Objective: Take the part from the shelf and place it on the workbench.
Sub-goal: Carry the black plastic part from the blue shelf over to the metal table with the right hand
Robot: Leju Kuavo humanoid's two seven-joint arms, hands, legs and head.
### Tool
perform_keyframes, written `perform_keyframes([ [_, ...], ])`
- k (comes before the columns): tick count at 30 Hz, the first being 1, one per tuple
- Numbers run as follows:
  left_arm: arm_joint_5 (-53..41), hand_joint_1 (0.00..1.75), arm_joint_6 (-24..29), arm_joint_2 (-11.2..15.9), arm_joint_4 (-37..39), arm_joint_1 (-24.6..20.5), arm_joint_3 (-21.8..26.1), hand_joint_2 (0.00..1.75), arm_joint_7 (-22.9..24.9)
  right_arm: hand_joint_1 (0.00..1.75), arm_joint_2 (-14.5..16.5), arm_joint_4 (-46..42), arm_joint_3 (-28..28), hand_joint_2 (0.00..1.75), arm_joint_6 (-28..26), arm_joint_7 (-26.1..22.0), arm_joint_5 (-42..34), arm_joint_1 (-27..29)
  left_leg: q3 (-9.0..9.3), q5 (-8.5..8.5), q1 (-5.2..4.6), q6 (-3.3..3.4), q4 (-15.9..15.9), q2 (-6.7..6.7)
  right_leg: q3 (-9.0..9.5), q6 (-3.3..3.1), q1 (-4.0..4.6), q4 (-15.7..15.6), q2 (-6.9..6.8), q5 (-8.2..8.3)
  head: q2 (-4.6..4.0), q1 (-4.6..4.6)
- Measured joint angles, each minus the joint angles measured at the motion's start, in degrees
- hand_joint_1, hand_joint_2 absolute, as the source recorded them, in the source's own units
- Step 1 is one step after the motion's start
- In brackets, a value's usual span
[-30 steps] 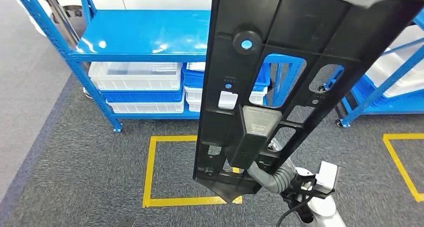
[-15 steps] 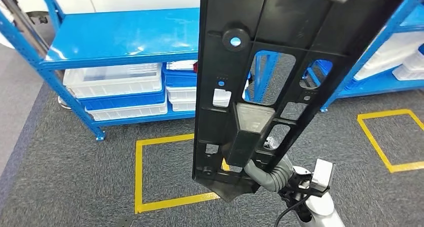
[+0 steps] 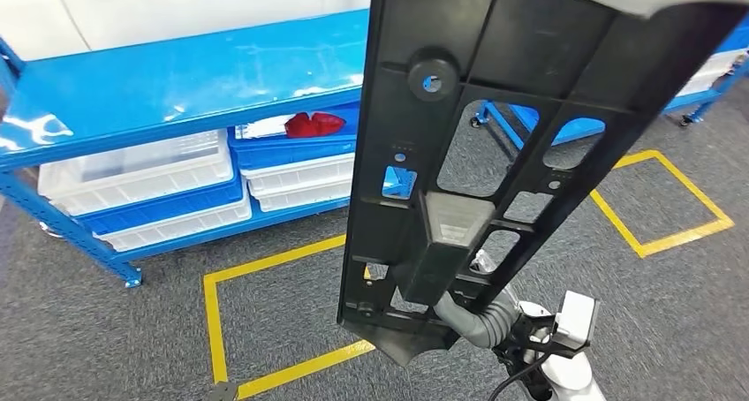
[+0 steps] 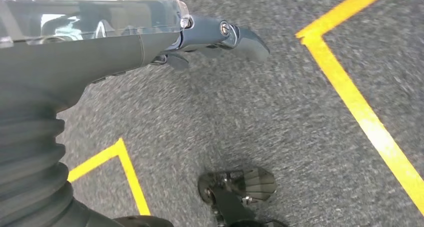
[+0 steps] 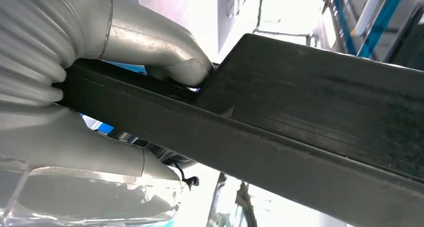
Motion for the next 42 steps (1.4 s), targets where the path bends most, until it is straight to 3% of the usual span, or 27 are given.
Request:
perform_keyframes([
  [1,-0.01,0.00,0.08,0.01,0.00,0.01,0.01,1.75,-0.01,1.73,-0.01,0.00,0.00,1.75,0.04,-0.05,-0.01,0.03,0.11,-0.31,-0.05,0.23,-0.31,-0.32,-0.39,0.37,-0.07,0.15,0.60,0.11,0.00,0.00],
  [3,-0.03,0.00,0.21,0.01,0.00,-0.02,0.02,1.75,0.01,1.73,-0.07,-0.01,-0.01,1.75,0.03,-0.10,-0.02,0.21,0.13,-0.09,-0.11,0.91,-0.64,0.83,-0.85,1.06,-0.32,0.19,1.41,0.31,0.01,0.00],
  [5,-0.22,0.00,0.23,0.01,0.00,-0.11,0.01,1.75,0.10,1.73,-0.14,-0.07,-0.06,1.75,-0.08,-0.14,-0.03,0.26,0.27,0.21,0.02,1.64,-1.09,2.20,-1.97,1.66,-0.26,2.33,-0.77,-1.02,0.01,0.01],
  [7,-0.48,0.00,0.23,0.02,0.00,0.08,-0.01,1.75,0.30,1.73,-0.15,-0.15,-0.09,1.75,-0.33,-0.16,-0.04,0.28,0.33,0.24,-0.06,2.08,-1.27,3.65,-5.13,2.21,-0.24,8.80,-4.13,-4.32,0.00,0.02],
  [9,-0.63,0.00,0.23,0.05,0.00,0.40,-0.01,1.75,0.63,1.73,-0.15,-0.21,-0.09,1.75,-0.64,-0.15,0.03,0.68,0.29,0.14,-0.21,2.19,-1.26,5.16,-8.36,2.55,-0.47,15.30,-5.28,-6.57,0.01,0.02],
  [10,-0.67,0.00,0.23,0.08,0.00,0.48,-0.01,1.75,0.77,1.73,-0.16,-0.28,-0.09,1.75,-0.79,-0.12,0.16,0.96,0.31,0.08,-0.26,2.18,-1.25,5.87,-8.71,2.57,-0.52,16.06,-5.49,-6.28,0.01,0.02],
  [11,-0.68,0.00,0.24,0.09,0.00,0.48,-0.01,1.75,0.86,1.73,-0.19,-0.44,-0.10,1.75,-0.92,-0.08,0.41,1.24,0.39,0.00,-0.31,2.14,-1.25,6.52,-7.78,2.44,-0.50,14.31,-5.74,-4.91,0.01,0.02],
  [12,-0.63,0.00,0.27,0.09,0.00,0.45,-0.01,1.75,0.91,1.73,-0.24,-0.70,-0.11,1.75,-1.05,-0.03,0.73,1.46,0.53,-0.09,-0.37,2.08,-1.25,7.10,-5.77,2.11,-0.37,10.56,-6.29,-2.92,0.01,0.02],
  [14,-0.43,0.00,0.41,0.08,0.00,0.39,-0.01,1.75,0.91,1.73,-0.33,-1.43,-0.13,1.75,-1.22,0.03,1.25,1.63,0.83,-0.32,-0.59,1.84,-1.30,8.16,-1.63,0.99,0.33,2.61,-8.69,-0.25,0.00,0.02],
  [16,-0.22,0.00,0.58,0.08,0.00,0.36,0.00,1.75,0.92,1.73,-0.35,-2.14,-0.15,1.75,-1.28,0.03,1.40,1.64,1.04,-0.52,-0.77,1.36,-1.42,9.22,-0.33,0.03,0.98,-0.31,-9.83,0.10,0.00,0.02],
  [18,-0.15,0.00,0.65,0.06,0.00,0.18,0.00,1.75,0.91,1.73,-0.36,-2.66,-0.25,1.75,-1.31,0.02,1.44,1.76,1.38,-0.69,-0.81,0.68,-1.68,10.07,-0.34,-0.59,0.89,-0.72,-8.50,0.40,0.00,0.01],
  [20,-0.28,0.00,0.65,0.04,0.00,-0.17,-0.01,1.75,0.86,1.73,-0.35,-3.13,-0.36,1.75,-1.37,0.01,1.41,1.93,1.11,-1.98,-0.73,0.14,-0.27,8.40,0.11,-1.17,0.45,-1.64,-7.28,0.91,0.01,0.01],
  [22,-0.47,0.00,0.62,0.08,0.00,-0.32,-0.02,1.75,0.83,1.73,-0.26,-3.56,-0.38,1.75,-1.51,-0.01,1.36,2.18,-1.33,-5.34,-0.63,-0.12,5.56,5.54,0.37,-1.53,0.24,-2.07,-6.16,1.17,0.01,0.00],
  [24,-0.67,0.00,0.58,0.15,0.00,-0.23,-0.03,1.75,0.80,1.73,-0.20,-3.85,-0.40,1.75,-1.62,-0.01,1.31,2.80,-4.73,-8.15,-0.63,-0.31,12.74,4.54,0.32,-1.66,0.25,-1.93,-4.76,1.15,0.01,-0.01],
  [25,-0.80,0.00,0.58,0.20,0.00,-0.19,-0.03,1.75,0.79,1.73,-0.20,-3.98,-0.43,1.75,-1.63,-0.01,1.23,3.22,-5.55,-8.07,-0.61,-0.40,14.24,4.42,0.31,-1.65,0.23,-1.81,-3.98,1.11,0.01,-0.01],
  [26,-0.90,0.00,0.58,0.25,0.00,-0.19,-0.04,1.75,0.78,1.73,-0.20,-4.12,-0.48,1.75,-1.63,-0.01,1.14,3.61,-5.36,-6.80,-0.56,-0.47,13.48,4.33,0.31,-1.59,0.18,-1.63,-3.12,1.05,0.00,-0.01],
  [27,-0.99,0.00,0.58,0.32,0.00,-0.22,-0.06,1.75,0.76,1.73,-0.20,-4.28,-0.52,1.75,-1.61,-0.01,1.04,3.93,-4.17,-4.69,-0.47,-0.50,10.60,4.03,0.32,-1.45,0.10,-1.40,-2.29,0.94,0.00,-0.01],
  [29,-1.02,0.00,0.62,0.48,0.00,-0.16,-0.09,1.75,0.73,1.73,-0.20,-4.62,-0.59,1.75,-1.55,-0.04,0.86,4.37,-1.01,-1.12,-0.06,-0.46,2.99,1.75,0.02,-0.97,0.05,-0.60,-0.74,0.58,0.00,0.00],
  [31,-1.03,0.00,0.75,0.61,0.00,-0.01,-0.10,1.75,0.79,1.73,-0.20,-4.97,-0.72,1.75,-1.52,-0.06,0.73,4.82,0.45,-0.44,0.13,-0.14,-0.53,-0.04,-0.69,-0.30,0.02,0.08,0.58,0.45,0.00,-0.01],
  [33,-1.18,0.00,0.86,0.65,0.00,0.09,-0.15,1.75,0.86,1.73,-0.20,-5.29,-1.08,1.75,-1.57,-0.05,0.57,5.65,0.55,-0.57,0.04,0.51,-0.70,0.60,-1.18,0.45,-0.14,0.16,1.70,0.62,0.00,-0.01],
  [34,-1.34,0.00,0.88,0.67,0.00,0.11,-0.22,1.75,0.87,1.73,-0.20,-5.44,-1.35,1.75,-1.64,-0.05,0.46,6.13,0.63,-0.45,0.05,0.87,-0.86,1.17,-1.33,0.79,-0.15,0.37,1.27,0.48,0.01,0.00],
  [36,-1.76,0.00,0.87,0.70,0.00,0.24,-0.39,1.75,0.88,1.73,-0.20,-5.73,-1.84,1.75,-2.01,-0.11,0.52,6.72,0.80,-0.30,0.18,1.56,-1.18,2.49,-2.87,1.42,-0.09,3.57,-1.70,-1.42,0.00,0.01],
  [37,-1.87,0.00,0.88,0.74,0.00,0.44,-0.45,1.75,0.91,1.73,-0.17,-5.92,-2.06,1.75,-2.37,-0.20,0.84,7.05,0.84,-0.34,0.08,1.78,-1.22,3.21,-4.49,1.71,-0.11,6.90,-3.59,-3.14,0.01,0.02],
  [39,-1.77,0.00,0.93,0.86,0.00,1.00,-0.45,1.75,1.01,1.73,0.05,-6.42,-2.44,1.75,-3.12,-0.46,1.79,8.20,0.88,-0.54,-0.07,1.98,-1.21,4.71,-8.30,2.14,-0.37,14.46,-5.20,-6.23,0.01,0.02],
  [40,-1.60,0.00,0.93,0.95,0.00,1.23,-0.43,1.75,1.06,1.73,0.22,-6.65,-2.62,1.75,-3.39,-0.59,2.17,8.96,0.93,-0.65,-0.09,1.96,-1.20,5.42,-9.27,2.23,-0.48,16.34,-5.39,-6.51,0.01,0.02],
  [41,-1.42,0.00,0.92,1.02,0.00,1.37,-0.40,1.75,1.17,1.73,0.45,-6.87,-2.76,1.75,-3.54,-0.72,2.38,9.64,1.02,-0.78,-0.10,1.91,-1.20,6.10,-9.12,2.23,-0.55,16.04,-5.56,-5.75,0.00,0.02],
  [42,-1.28,0.00,0.91,1.07,0.00,1.44,-0.38,1.75,1.31,1.73,0.70,-7.09,-2.96,1.75,-3.64,-0.85,2.49,10.17,1.20,-0.94,-0.10,1.81,-1.19,6.75,-7.68,2.10,-0.54,13.30,-5.90,-4.04,0.00,0.02],
])
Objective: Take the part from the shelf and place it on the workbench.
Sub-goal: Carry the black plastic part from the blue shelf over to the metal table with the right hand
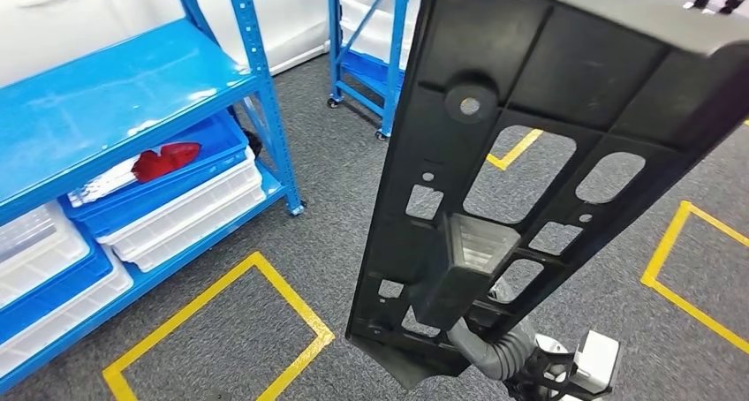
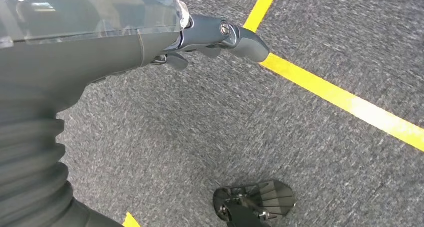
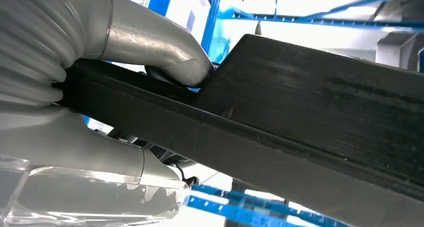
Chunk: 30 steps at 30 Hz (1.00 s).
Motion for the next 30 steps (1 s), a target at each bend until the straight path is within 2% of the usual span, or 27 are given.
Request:
perform_keyframes([
  [1,0.13,0.00,-0.01,0.05,0.00,0.03,0.01,1.75,0.18,1.73,0.27,-0.25,-0.22,1.75,-0.01,-0.11,0.05,0.38,0.23,-0.18,-0.02,-0.15,-0.01,0.57,2.23,-0.31,0.14,-4.15,-0.90,2.00,0.00,0.00],
  [3,0.26,0.00,-0.01,0.16,0.00,0.07,0.03,1.75,0.51,1.73,1.00,-0.76,-0.73,1.75,0.26,-0.28,0.08,0.70,0.66,-0.57,-0.24,-0.62,-0.04,1.62,5.91,-1.26,0.94,-11.18,-3.49,4.16,0.00,-0.01],
  [4,0.28,0.00,0.00,0.23,0.00,0.11,0.04,1.75,0.59,1.73,1.42,-1.00,-1.03,1.75,0.57,-0.31,0.13,0.80,0.82,-0.73,-0.36,-0.90,-0.09,2.14,6.62,-1.70,1.31,-12.69,-4.26,4.31,0.00,-0.01],
  [5,0.32,0.00,0.02,0.29,0.00,0.15,0.05,1.75,0.63,1.73,1.85,-1.23,-1.34,1.75,0.94,-0.33,0.22,0.93,0.99,-0.84,-0.46,-1.18,-0.23,2.71,6.66,-2.04,1.58,-13.04,-4.28,4.07,0.00,-0.01],
  [6,0.38,0.00,0.05,0.35,0.00,0.16,0.07,1.75,0.63,1.73,2.26,-1.46,-1.69,1.75,1.34,-0.33,0.34,1.15,1.26,-0.93,-0.54,-1.45,-0.43,3.31,6.62,-2.33,1.59,-13.22,-3.53,4.16,0.00,-0.02],
  [7,0.48,0.00,0.10,0.47,0.00,0.14,0.08,1.75,0.62,1.73,2.60,-1.68,-2.05,1.75,1.69,-0.34,0.46,1.43,1.51,-1.17,-0.52,-1.73,-0.44,3.29,6.79,-2.62,1.42,-13.55,-2.87,4.29,0.00,-0.01],
  [9,0.73,0.00,0.24,0.76,0.00,0.14,0.12,1.75,0.55,1.73,3.15,-2.01,-2.58,1.75,2.22,-0.47,0.59,1.73,0.85,-2.87,-0.46,-2.17,1.81,1.13,7.31,-3.37,1.01,-14.37,-1.56,4.62,0.01,-0.03],
  [11,0.95,0.00,0.34,1.10,0.00,0.38,0.15,1.75,0.48,1.73,3.63,-2.12,-2.85,1.75,2.64,-0.68,0.59,1.83,-2.35,-6.27,-0.34,-2.41,8.62,-1.67,7.61,-3.93,0.84,-14.65,-0.21,4.69,0.01,-0.04],
  [12,1.09,0.00,0.36,1.23,0.00,0.57,0.20,1.75,0.46,1.73,3.85,-2.10,-2.93,1.75,2.85,-0.84,0.59,1.95,-4.35,-7.67,-0.32,-2.54,12.49,-2.19,7.65,-4.07,0.89,-14.62,0.57,4.65,0.01,-0.04],
  [13,1.23,0.00,0.38,1.38,0.00,0.74,0.27,1.75,0.45,1.73,4.01,-2.07,-3.01,1.75,3.06,-1.03,0.61,2.14,-5.82,-8.10,-0.29,-2.68,15.03,-2.40,7.71,-4.12,0.91,-14.56,1.41,4.59,0.00,-0.04],
  [14,1.37,0.00,0.43,1.50,0.00,0.85,0.35,1.75,0.45,1.73,4.20,-2.03,-3.08,1.75,3.25,-1.27,0.67,2.32,-6.41,-7.33,-0.24,-2.80,15.50,-2.48,7.79,-4.10,0.91,-14.47,2.28,4.52,0.00,-0.03],
  [15,1.46,0.00,0.48,1.63,0.00,0.89,0.42,1.75,0.45,1.73,4.41,-1.98,-3.13,1.75,3.39,-1.50,0.76,2.44,-5.93,-5.44,-0.16,-2.87,13.64,-2.59,7.88,-3.99,0.86,-14.30,3.15,4.42,0.00,-0.03],
  [16,1.48,0.00,0.54,1.76,0.00,0.90,0.47,1.75,0.46,1.73,4.64,-1.96,-3.16,1.75,3.52,-1.69,0.89,2.49,-4.62,-2.95,-0.03,-2.90,10.06,-3.05,7.95,-3.82,0.77,-14.03,3.96,4.24,0.00,-0.03],
  [17,1.49,0.00,0.58,1.89,0.00,0.91,0.50,1.75,0.47,1.73,4.91,-1.94,-3.18,1.75,3.66,-1.88,1.05,2.47,-3.14,-1.07,0.12,-2.88,6.30,-4.17,7.92,-3.56,0.74,-13.65,4.70,3.99,0.00,-0.03],
  [18,1.50,0.00,0.63,1.99,0.00,0.91,0.54,1.75,0.49,1.73,5.15,-1.94,-3.19,1.75,3.77,-2.07,1.28,2.41,-1.95,0.06,0.26,-2.77,3.27,-5.30,7.74,-3.25,0.72,-13.18,5.39,3.75,0.00,-0.03],
  [20,1.48,0.00,0.70,2.10,0.00,0.94,0.60,1.75,0.56,1.73,5.58,-1.96,-3.19,1.75,3.79,-2.51,1.97,2.42,-0.98,0.20,0.25,-2.30,0.89,-6.66,7.23,-2.51,0.65,-12.66,6.53,3.55,0.01,-0.02],
  [22,1.45,0.00,0.71,2.17,-0.01,0.88,0.65,1.75,0.62,1.73,5.86,-2.07,-3.23,1.75,3.51,-2.97,2.74,2.85,-0.73,0.36,0.23,-1.52,0.48,-5.72,6.94,-1.78,0.50,-12.67,7.20,3.65,0.01,-0.02],
  [23,1.44,0.00,0.70,2.27,-0.02,0.84,0.69,1.75,0.61,1.73,5.96,-2.19,-3.26,1.75,3.32,-3.20,2.99,3.13,-0.55,0.50,0.30,-1.11,0.25,-5.15,6.74,-1.46,0.55,-12.26,6.51,3.37,0.01,-0.02],
  [24,1.43,0.00,0.68,2.36,-0.03,0.83,0.74,1.75,0.60,1.73,6.03,-2.31,-3.29,1.75,3.19,-3.36,3.14,3.30,-0.40,0.63,0.39,-0.78,-0.01,-4.50,6.08,-1.18,0.59,-10.87,5.16,2.50,0.01,-0.02],
  [26,1.42,0.00,0.62,2.51,-0.04,0.94,0.85,1.75,0.59,1.73,6.19,-2.47,-3.31,1.75,3.02,-3.59,3.33,3.48,-0.20,0.62,0.28,-0.39,-0.22,-3.16,3.11,-0.64,0.49,-4.89,1.89,-0.60,0.01,-0.02],
  [27,1.39,0.00,0.59,2.55,-0.04,1.03,0.90,1.75,0.59,1.73,6.28,-2.47,-3.32,1.75,2.96,-3.69,3.55,3.59,-0.17,0.53,0.17,-0.34,-0.20,-2.43,1.13,-0.39,0.31,-1.14,1.05,-2.15,0.00,-0.02],
  [28,1.36,0.00,0.57,2.59,-0.04,1.07,0.94,1.75,0.53,1.73,6.37,-2.46,-3.35,1.75,2.86,-3.88,3.97,3.78,-0.13,0.42,0.10,-0.32,-0.19,-1.71,-0.43,-0.20,0.14,1.69,0.66,-2.94,0.00,-0.02],
  [29,1.32,0.00,0.55,2.63,-0.04,1.07,0.97,1.75,0.42,1.73,6.44,-2.46,-3.40,1.75,2.77,-4.15,4.51,4.00,-0.05,0.29,0.07,-0.35,-0.18,-1.00,-1.07,-0.09,0.01,2.69,0.46,-2.71,0.00,-0.02],
  [30,1.28,0.00,0.54,2.67,-0.04,1.03,0.98,1.75,0.29,1.73,6.52,-2.49,-3.46,1.75,2.70,-4.47,5.08,4.21,0.10,0.12,0.06,-0.42,-0.18,-0.34,-0.52,-0.06,-0.06,1.42,0.27,-1.47,0.00,-0.02],
])
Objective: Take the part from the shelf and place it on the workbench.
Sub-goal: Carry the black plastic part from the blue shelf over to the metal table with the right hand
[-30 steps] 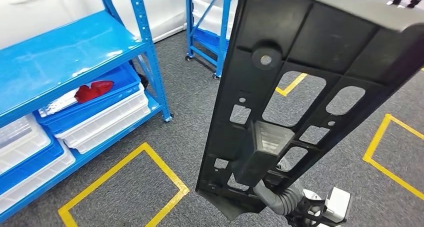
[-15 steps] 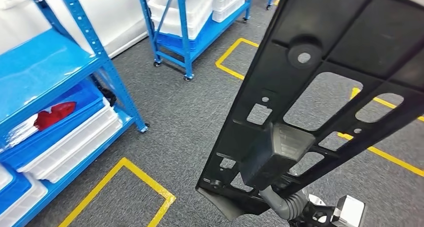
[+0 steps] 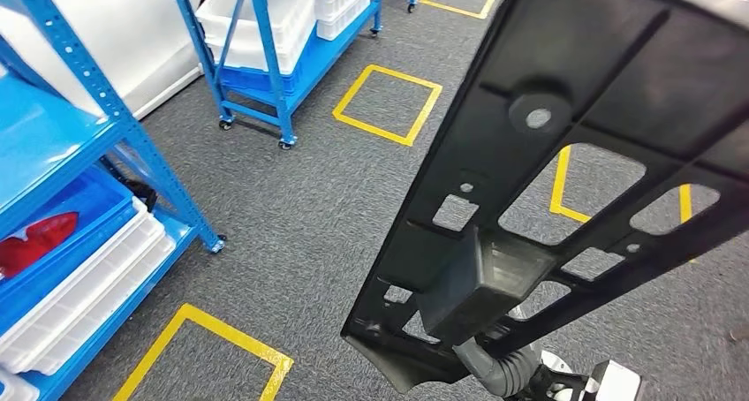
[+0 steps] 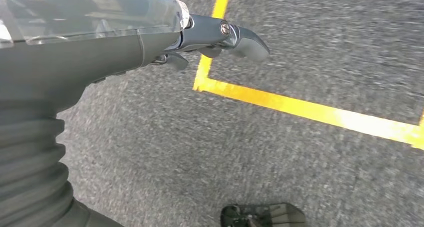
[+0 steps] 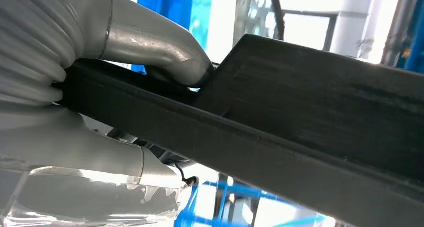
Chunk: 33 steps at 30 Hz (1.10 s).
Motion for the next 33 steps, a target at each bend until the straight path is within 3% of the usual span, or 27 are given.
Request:
perform_keyframes([
  [1,-0.03,0.00,-0.02,0.02,0.00,-0.05,0.01,1.75,-0.15,1.73,0.09,-0.07,-0.06,1.75,-0.03,-0.29,0.50,0.18,0.24,-0.19,0.00,-0.12,0.00,0.60,1.66,-0.07,-0.02,-3.28,-0.44,1.96,0.00,0.00],
  [3,-0.08,0.00,-0.02,0.02,0.00,-0.15,0.00,1.75,-0.39,1.73,0.36,-0.25,-0.13,1.75,0.04,-0.69,0.96,0.33,0.79,-0.62,-0.12,-0.56,-0.04,1.62,5.65,-0.71,0.38,-11.07,-2.80,4.91,0.00,0.00],
  [5,-0.21,0.00,-0.03,0.03,0.00,-0.19,0.00,1.75,-0.50,1.73,0.66,-0.39,-0.15,1.75,0.13,-0.96,1.09,0.36,1.21,-0.92,-0.26,-1.18,-0.23,2.49,7.22,-1.63,1.00,-14.31,-4.15,5.42,0.00,0.00],
  [7,-0.38,0.00,-0.11,0.00,0.00,-0.22,0.01,1.75,-0.43,1.73,0.85,-0.55,-0.21,1.75,0.13,-1.24,1.34,0.49,1.67,-1.11,-0.29,-1.83,-0.66,3.47,7.25,-2.43,1.18,-14.61,-2.95,5.51,0.00,0.00],
  [9,-0.47,0.00,-0.20,-0.05,0.00,-0.30,-0.01,1.75,-0.27,1.73,1.06,-0.89,-0.38,1.75,0.04,-1.64,1.61,0.69,1.72,-2.14,-0.18,-2.31,0.27,2.31,7.77,-3.18,0.91,-15.49,-1.76,5.85,0.00,-0.01],
  [10,-0.51,0.00,-0.20,-0.07,0.00,-0.30,-0.01,1.75,-0.14,1.73,1.26,-1.08,-0.48,1.75,0.01,-1.85,1.65,0.73,0.91,-3.45,-0.14,-2.45,2.36,0.98,8.08,-3.53,0.75,-15.87,-1.18,6.00,0.00,-0.01],
  [12,-0.67,0.00,-0.19,-0.07,0.00,-0.11,-0.02,1.75,0.32,1.73,1.78,-1.25,-0.71,1.75,-0.04,-2.09,1.61,0.82,-2.65,-6.99,-0.06,-2.52,9.90,-1.45,8.26,-3.95,0.80,-16.02,0.10,5.98,0.00,-0.01],
  [13,-0.76,0.00,-0.19,-0.07,0.00,0.03,-0.01,1.75,0.66,1.73,2.00,-1.27,-0.83,1.75,0.01,-2.12,1.58,0.91,-4.57,-8.16,-0.08,-2.55,13.46,-1.83,8.28,-4.04,0.90,-15.97,0.91,5.93,0.00,-0.01],
  [14,-0.84,0.00,-0.19,-0.06,0.00,0.15,-0.01,1.75,1.00,1.73,2.16,-1.27,-0.95,1.75,0.11,-2.11,1.57,1.03,-5.81,-8.26,-0.08,-2.56,15.40,-1.98,8.32,-4.09,1.00,-15.90,1.74,5.88,0.00,-0.01],
  [15,-0.87,0.00,-0.19,-0.03,0.00,0.21,0.00,1.75,1.29,1.73,2.29,-1.27,-1.05,1.75,0.24,-2.11,1.56,1.13,-6.00,-7.12,-0.08,-2.52,15.03,-2.05,8.37,-4.08,1.05,-15.78,2.56,5.82,0.00,-0.01],
  [16,-0.87,0.00,-0.17,0.01,0.00,0.22,0.01,1.75,1.53,1.73,2.44,-1.27,-1.14,1.75,0.36,-2.11,1.55,1.21,-5.20,-5.01,-0.07,-2.43,12.53,-2.27,8.46,-4.00,1.07,-15.62,3.40,5.72,0.00,-0.01],
  [18,-0.88,0.00,-0.12,0.17,0.00,0.21,0.00,1.75,1.77,1.73,2.78,-1.36,-1.29,1.75,0.48,-2.14,1.59,1.25,-2.31,-0.94,0.02,-2.15,4.91,-4.43,8.45,-3.60,1.07,-15.03,4.87,5.37,0.00,0.00],
  [20,-0.90,0.00,-0.05,0.33,0.00,0.24,-0.01,1.75,1.75,1.73,3.09,-1.58,-1.45,1.75,0.49,-2.18,1.79,1.25,-0.67,0.27,0.05,-1.81,0.74,-6.50,8.00,-2.99,0.97,-14.50,6.06,5.19,0.00,-0.01],
  [22,-0.91,0.00,-0.02,0.39,0.00,0.17,0.00,1.75,1.51,1.73,3.30,-1.87,-1.68,1.75,0.53,-2.21,1.96,1.31,-0.45,0.16,-0.11,-1.20,0.26,-6.14,7.54,-2.20,0.71,-14.53,7.16,5.39,0.00,-0.01],
  [23,-0.90,0.00,-0.01,0.45,-0.01,0.02,0.02,1.75,1.30,1.73,3.37,-2.03,-1.84,1.75,0.60,-2.22,1.98,1.35,-0.33,0.33,-0.13,-0.79,-0.03,-5.56,7.41,-1.86,0.62,-14.41,6.86,5.36,0.01,0.00],
  [25,-0.79,0.00,0.00,0.58,-0.04,-0.42,0.05,1.75,0.63,1.73,3.50,-2.35,-2.17,1.75,0.94,-2.24,2.03,1.14,-0.06,0.64,0.00,-0.02,-0.59,-4.25,6.05,-1.30,0.70,-11.75,4.19,3.80,0.00,0.01],
  [27,-0.58,0.00,0.03,0.73,-0.07,-0.70,0.08,1.75,-0.05,1.73,3.60,-2.51,-2.32,1.75,1.35,-2.25,2.10,0.73,0.05,0.61,-0.16,0.32,-0.72,-2.84,2.56,-0.90,0.58,-4.88,1.17,0.48,0.00,0.01],
  [29,-0.42,0.00,0.11,0.83,-0.07,-0.93,0.10,1.75,-0.55,1.73,3.63,-2.52,-2.43,1.75,1.62,-2.22,2.16,0.44,0.10,0.43,-0.31,0.36,-0.70,-1.30,-0.57,-0.59,0.29,0.99,0.43,-1.33,0.00,0.01],
  [30,-0.38,0.00,0.16,0.86,-0.07,-1.13,0.13,1.75,-0.74,1.73,3.64,-2.50,-2.52,1.75,1.81,-2.20,2.16,0.24,0.16,0.33,-0.35,0.32,-0.69,-0.55,-0.72,-0.54,0.20,1.13,0.25,-0.75,0.00,0.02],
  [31,-0.34,0.00,0.22,0.87,-0.07,-1.38,0.14,1.75,-0.89,1.73,3.64,-2.49,-2.61,1.75,2.05,-2.17,2.13,-0.10,0.29,0.21,-0.36,0.24,-0.69,0.12,0.38,-0.60,0.17,-1.04,-0.03,0.76,0.00,0.02],
  [33,-0.11,0.00,0.36,0.87,-0.07,-1.78,0.18,1.75,-1.04,1.73,3.63,-2.46,-2.69,1.75,2.57,-2.16,2.06,-1.17,0.74,-0.12,-0.43,-0.05,-0.71,1.33,4.84,-1.11,0.48,-9.32,-1.91,4.25,0.00,0.02],
])
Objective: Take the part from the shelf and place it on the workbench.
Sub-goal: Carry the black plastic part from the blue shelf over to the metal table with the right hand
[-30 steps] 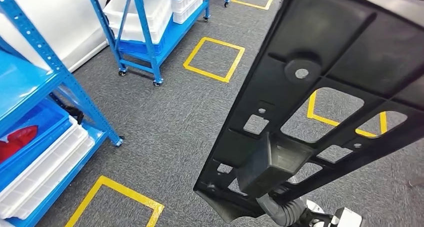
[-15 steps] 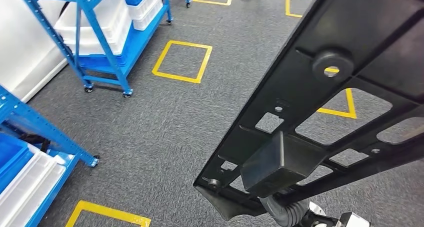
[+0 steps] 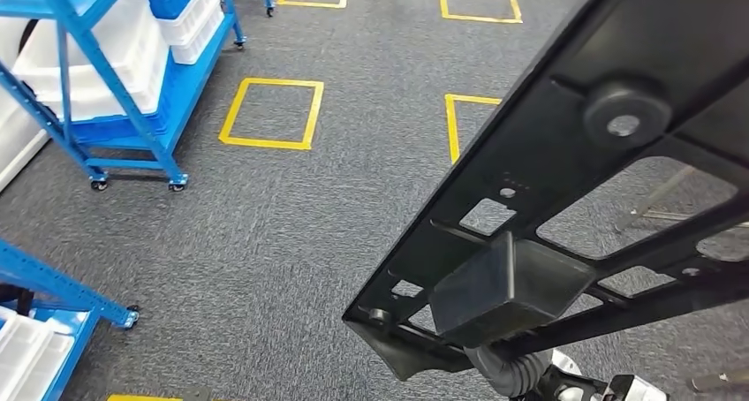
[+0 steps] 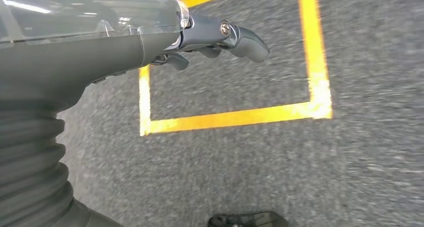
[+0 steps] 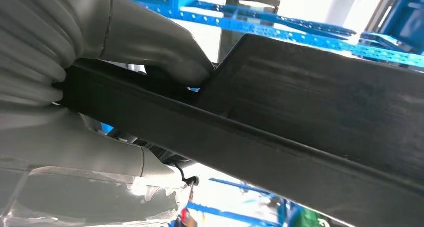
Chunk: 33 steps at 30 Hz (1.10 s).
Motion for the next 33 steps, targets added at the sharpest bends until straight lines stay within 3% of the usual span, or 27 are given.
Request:
perform_keyframes([
  [2,0.24,0.00,0.16,0.01,0.00,-0.09,0.09,1.75,-0.06,1.73,-0.02,0.06,-0.01,1.75,0.35,0.03,-0.01,-1.06,0.40,-0.37,-0.13,-0.50,-0.02,1.02,2.78,-0.77,0.63,-5.26,-1.57,1.31,0.00,0.00],
  [3,0.27,0.00,0.21,0.01,0.00,-0.05,0.15,1.75,-0.08,1.73,-0.04,0.10,-0.01,1.75,0.50,0.07,0.00,-1.47,0.53,-0.50,-0.16,-0.80,-0.07,1.51,2.91,-1.10,0.92,-5.72,-1.62,1.09,0.00,0.00],
  [5,0.28,0.00,0.30,-0.04,0.00,0.00,0.26,1.75,-0.14,1.73,-0.11,0.15,-0.06,1.75,0.67,0.14,0.03,-1.93,0.85,-0.78,-0.07,-1.40,-0.11,2.07,2.98,-1.71,0.91,-6.13,-0.38,1.31,0.00,-0.01],
  [7,0.29,0.00,0.40,-0.07,0.00,0.02,0.30,1.75,-0.24,1.73,-0.13,0.15,-0.15,1.75,0.74,0.18,0.04,-2.32,0.29,-2.22,0.06,-1.83,1.83,0.03,3.47,-2.31,0.56,-6.91,0.72,1.64,0.00,-0.01],
  [9,0.29,0.00,0.45,-0.04,0.00,0.30,0.32,1.75,-0.26,1.73,-0.13,0.22,-0.21,1.75,0.75,0.19,0.05,-2.80,-2.74,-5.45,0.13,-1.99,8.22,-2.65,3.77,-2.73,0.42,-7.22,1.79,1.74,0.00,-0.01],
  [11,0.29,0.00,0.39,-0.04,0.00,0.82,0.37,1.75,0.20,1.73,-0.14,0.36,-0.23,1.75,0.59,0.23,0.05,-3.01,-6.36,-7.61,0.14,-2.14,14.87,-3.27,3.78,-2.91,0.51,-7.09,3.18,1.65,0.01,-0.02],
  [12,0.29,0.00,0.34,-0.04,0.00,1.05,0.40,1.75,0.56,1.73,-0.16,0.41,-0.25,1.75,0.42,0.30,0.04,-3.00,-7.13,-7.17,0.18,-2.20,15.78,-3.32,3.81,-2.88,0.50,-6.99,3.98,1.58,0.02,-0.02],
  [14,0.28,0.00,0.21,-0.04,0.00,1.35,0.45,1.75,1.33,1.73,-0.22,0.42,-0.27,1.75,-0.11,0.48,-0.03,-3.00,-5.62,-3.32,0.38,-2.31,11.22,-3.79,3.95,-2.54,0.31,-6.59,5.60,1.32,0.01,-0.02],
  [16,0.24,0.00,0.04,-0.08,0.01,1.58,0.47,1.75,1.93,1.73,-0.37,0.28,-0.33,1.75,-0.58,0.58,-0.25,-3.05,-2.78,-0.23,0.73,-2.32,4.39,-6.05,3.79,-1.89,0.17,-5.73,6.99,0.81,0.00,-0.01],
  [18,0.16,0.00,-0.12,-0.13,0.02,1.74,0.47,1.75,2.36,1.73,-0.58,-0.09,-0.45,1.75,-0.82,0.61,-0.47,-3.01,-1.62,0.10,0.73,-1.91,1.65,-7.59,3.24,-1.15,0.09,-5.13,8.10,0.58,0.01,0.02],
  [20,0.11,0.00,-0.18,-0.22,0.02,1.74,0.50,1.75,2.54,1.73,-0.86,-0.64,-0.71,1.75,-1.01,0.56,-0.66,-2.60,-1.52,0.13,0.56,-1.09,1.40,-6.82,2.88,-0.42,-0.13,-5.16,9.02,0.69,0.01,0.04],
  [22,0.09,0.00,-0.18,-0.30,0.02,1.71,0.53,1.75,2.49,1.73,-1.25,-1.25,-1.08,1.75,-1.22,0.33,-1.01,-2.09,-1.33,0.34,0.58,-0.24,1.03,-5.65,2.04,0.13,-0.14,-3.50,7.21,-0.34,0.01,0.05],
  [24,-0.15,0.00,-0.17,-0.31,0.02,1.84,0.54,1.75,2.43,1.73,-1.60,-1.68,-1.31,1.75,-1.42,0.01,-1.37,-1.86,-1.21,0.33,0.37,0.35,0.80,-4.22,-0.99,0.48,-0.08,2.59,3.79,-3.45,0.00,0.05],
  [26,-0.56,0.00,-0.11,-0.30,0.02,2.05,0.53,1.75,2.41,1.73,-1.92,-1.80,-1.37,1.75,-1.62,-0.19,-1.62,-1.76,-1.17,0.14,0.01,0.60,0.80,-2.66,-4.71,0.69,-0.20,9.62,2.44,-6.11,0.00,0.05],
  [27,-0.72,0.00,-0.07,-0.30,0.02,2.07,0.52,1.75,2.38,1.73,-2.09,-1.81,-1.38,1.75,-1.81,-0.21,-1.76,-1.71,-1.12,0.02,-0.13,0.64,0.80,-1.89,-5.47,0.67,-0.25,10.91,2.28,-6.08,0.00,0.05],
  [28,-0.84,0.00,-0.03,-0.30,0.02,2.01,0.51,1.75,2.33,1.73,-2.24,-1.87,-1.40,1.75,-2.03,-0.19,-1.94,-1.68,-1.01,-0.11,-0.24,0.65,0.81,-1.18,-5.08,0.54,-0.25,10.02,2.13,-5.06,0.00,0.05],
  [29,-0.92,0.00,-0.01,-0.30,0.02,1.91,0.51,1.75,2.27,1.73,-2.37,-2.00,-1.41,1.75,-2.27,-0.14,-2.15,-1.69,-0.82,-0.26,-0.32,0.60,0.81,-0.54,-3.49,0.29,-0.16,6.95,1.72,-3.23,0.00,0.05],
  [31,-0.90,0.00,0.06,-0.30,0.02,1.65,0.50,1.75,2.14,1.73,-2.55,-2.44,-1.42,1.75,-2.57,0.01,-2.51,-1.92,-0.34,-0.63,-0.50,0.33,0.79,0.53,0.78,-0.54,0.50,-1.07,-0.51,-0.14,0.00,0.05],
  [33,-0.78,0.00,0.14,-0.31,0.02,1.43,0.51,1.75,2.07,1.73,-2.72,-2.79,-1.41,1.75,-2.69,0.13,-2.80,-2.38,0.02,-0.95,-0.59,-0.17,0.71,1.47,2.78,-1.30,1.26,-5.03,-1.98,0.59,0.00,0.05],
])
